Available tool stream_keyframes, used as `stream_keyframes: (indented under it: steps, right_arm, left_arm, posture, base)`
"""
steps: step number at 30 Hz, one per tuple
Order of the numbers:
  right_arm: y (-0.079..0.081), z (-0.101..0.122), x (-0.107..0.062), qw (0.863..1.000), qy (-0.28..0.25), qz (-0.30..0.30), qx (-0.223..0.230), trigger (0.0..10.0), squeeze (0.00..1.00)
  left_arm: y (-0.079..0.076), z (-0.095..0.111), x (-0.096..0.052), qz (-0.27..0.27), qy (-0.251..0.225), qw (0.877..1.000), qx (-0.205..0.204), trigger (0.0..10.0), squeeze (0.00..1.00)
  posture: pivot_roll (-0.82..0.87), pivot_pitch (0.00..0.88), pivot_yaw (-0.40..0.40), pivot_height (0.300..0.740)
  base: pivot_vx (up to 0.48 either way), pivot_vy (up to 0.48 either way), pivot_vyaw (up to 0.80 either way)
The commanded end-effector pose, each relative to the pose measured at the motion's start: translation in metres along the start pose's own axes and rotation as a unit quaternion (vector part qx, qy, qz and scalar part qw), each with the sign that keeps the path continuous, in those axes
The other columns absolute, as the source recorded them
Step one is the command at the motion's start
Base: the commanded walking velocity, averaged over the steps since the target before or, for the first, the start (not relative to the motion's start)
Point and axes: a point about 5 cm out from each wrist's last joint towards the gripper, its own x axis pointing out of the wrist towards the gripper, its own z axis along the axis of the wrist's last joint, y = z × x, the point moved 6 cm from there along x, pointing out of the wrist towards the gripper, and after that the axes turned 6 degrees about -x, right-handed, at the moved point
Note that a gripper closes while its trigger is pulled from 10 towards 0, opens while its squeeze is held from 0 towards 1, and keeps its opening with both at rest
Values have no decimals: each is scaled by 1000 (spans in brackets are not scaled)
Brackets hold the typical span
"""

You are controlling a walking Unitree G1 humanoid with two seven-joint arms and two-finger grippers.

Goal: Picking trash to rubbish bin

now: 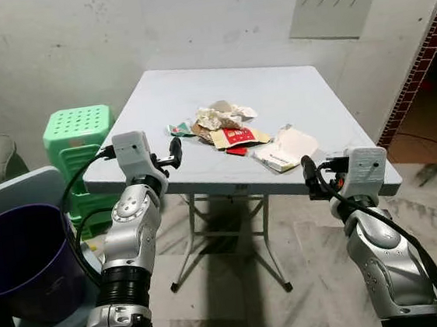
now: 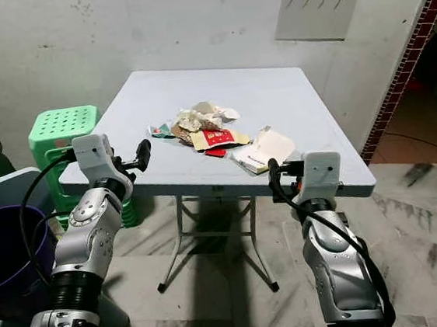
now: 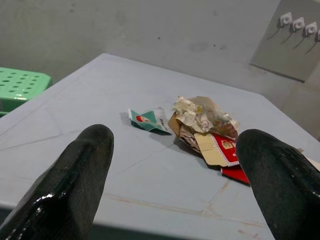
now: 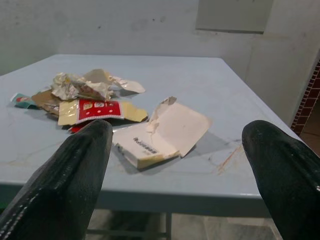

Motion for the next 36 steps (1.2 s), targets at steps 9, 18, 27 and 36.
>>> stream_keyframes:
  steps: [9,18,27,36]
  right_arm:
    - [3,9,0,1000,-17,8,-5,10000,0]
    - [5,8,-1,1000,-19,7,-2,10000,0]
    - [6,9,-1,1000,-21,7,-2,10000,0]
    - [7,9,0,1000,-23,11,-3,10000,0]
  left_arm:
    - [-7,4,2,-20,1,999,26,10000,0]
    - [-9,4,2,-25,1,999,35,10000,0]
    - [-11,8,3,-23,-13,998,53,10000,0]
    - [-17,8,-1,-44,-20,997,61,10000,0]
  posture:
    - [-130,50,-45,740]
    - [-130,54,-37,740]
    - [-129,58,-36,740]
    - [-126,59,-38,740]
  base:
    - [388,0,0]
    - [399,0,0]
    - [354,0,0]
    - [0,0,0]
